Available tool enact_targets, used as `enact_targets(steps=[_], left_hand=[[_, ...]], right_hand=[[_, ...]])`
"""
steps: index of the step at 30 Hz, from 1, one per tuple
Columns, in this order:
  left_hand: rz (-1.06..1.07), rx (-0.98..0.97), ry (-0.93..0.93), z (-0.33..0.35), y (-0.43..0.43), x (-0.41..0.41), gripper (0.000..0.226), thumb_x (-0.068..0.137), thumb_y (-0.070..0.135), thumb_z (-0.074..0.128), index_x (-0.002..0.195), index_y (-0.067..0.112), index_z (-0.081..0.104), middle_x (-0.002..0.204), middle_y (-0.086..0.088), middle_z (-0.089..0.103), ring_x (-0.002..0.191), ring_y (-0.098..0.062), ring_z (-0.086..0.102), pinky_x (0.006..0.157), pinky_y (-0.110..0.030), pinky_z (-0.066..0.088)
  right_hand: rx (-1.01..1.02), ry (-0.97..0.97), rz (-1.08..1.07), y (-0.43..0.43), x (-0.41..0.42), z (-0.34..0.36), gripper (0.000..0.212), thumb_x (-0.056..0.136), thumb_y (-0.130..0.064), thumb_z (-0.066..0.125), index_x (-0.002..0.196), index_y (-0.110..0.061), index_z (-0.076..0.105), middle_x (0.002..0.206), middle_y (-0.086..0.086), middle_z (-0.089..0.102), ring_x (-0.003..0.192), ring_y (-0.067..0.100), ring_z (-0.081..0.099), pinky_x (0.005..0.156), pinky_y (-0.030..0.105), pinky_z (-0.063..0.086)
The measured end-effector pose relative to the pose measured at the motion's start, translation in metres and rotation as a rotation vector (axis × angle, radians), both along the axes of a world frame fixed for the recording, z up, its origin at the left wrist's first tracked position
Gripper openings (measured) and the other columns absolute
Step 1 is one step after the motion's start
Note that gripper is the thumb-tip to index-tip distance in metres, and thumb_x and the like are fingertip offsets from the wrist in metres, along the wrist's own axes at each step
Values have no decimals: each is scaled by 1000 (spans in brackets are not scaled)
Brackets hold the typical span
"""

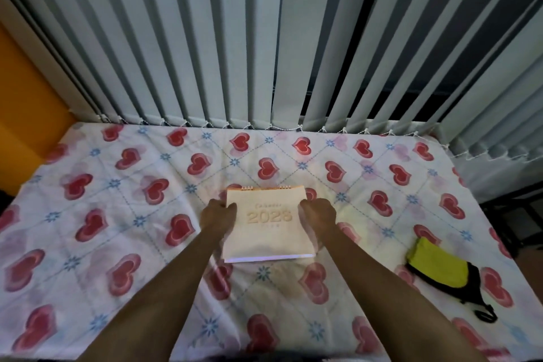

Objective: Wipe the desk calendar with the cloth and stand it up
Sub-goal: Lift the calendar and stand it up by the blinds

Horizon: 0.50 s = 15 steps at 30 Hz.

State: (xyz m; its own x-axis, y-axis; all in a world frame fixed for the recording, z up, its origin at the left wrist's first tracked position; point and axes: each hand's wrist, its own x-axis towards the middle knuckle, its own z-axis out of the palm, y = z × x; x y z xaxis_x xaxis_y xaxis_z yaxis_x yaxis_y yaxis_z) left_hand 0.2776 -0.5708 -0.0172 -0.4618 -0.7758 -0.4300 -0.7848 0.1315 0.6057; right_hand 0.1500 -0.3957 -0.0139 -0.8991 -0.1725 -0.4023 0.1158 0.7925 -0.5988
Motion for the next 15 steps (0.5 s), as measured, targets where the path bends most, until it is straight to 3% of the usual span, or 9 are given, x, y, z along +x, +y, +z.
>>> enact_targets(steps=[5, 8, 11, 15], left_hand=[[-46, 2, 132, 15, -2, -6, 41, 85, 36, 62, 115, 8, 58, 114, -12, 69, 105, -31, 62, 82, -31, 44], [-73, 5, 275, 32, -4, -18, 36, 88, 39, 58, 112, 12, 60, 108, -8, 68, 101, -28, 63, 78, -28, 42], [-90, -34, 363, 51, -2, -34, 40, 95, 47, 41, 107, 12, 58, 106, -10, 66, 98, -30, 60, 85, -35, 46], [-95, -50, 477, 67, 1, -45, 43, 97, 49, 34, 102, 14, 57, 107, -12, 65, 98, -30, 59, 82, -35, 43]], right_hand=[[-171, -70, -162, 8, -9, 12, 43, 90, -39, 46, 102, -3, 65, 103, 17, 68, 97, 33, 63, 69, 27, 42], [-287, -37, -175, 6, -24, 33, 42, 92, -36, 45, 107, -1, 64, 110, 20, 66, 102, 35, 62, 79, 34, 49], [-379, 35, -219, 5, -36, 56, 43, 93, -39, 42, 111, -5, 61, 114, 16, 63, 105, 34, 57, 90, 38, 42], [-530, 84, -252, 12, -41, 72, 36, 91, -44, 42, 102, -15, 60, 104, 7, 63, 92, 25, 57, 78, 34, 40]])
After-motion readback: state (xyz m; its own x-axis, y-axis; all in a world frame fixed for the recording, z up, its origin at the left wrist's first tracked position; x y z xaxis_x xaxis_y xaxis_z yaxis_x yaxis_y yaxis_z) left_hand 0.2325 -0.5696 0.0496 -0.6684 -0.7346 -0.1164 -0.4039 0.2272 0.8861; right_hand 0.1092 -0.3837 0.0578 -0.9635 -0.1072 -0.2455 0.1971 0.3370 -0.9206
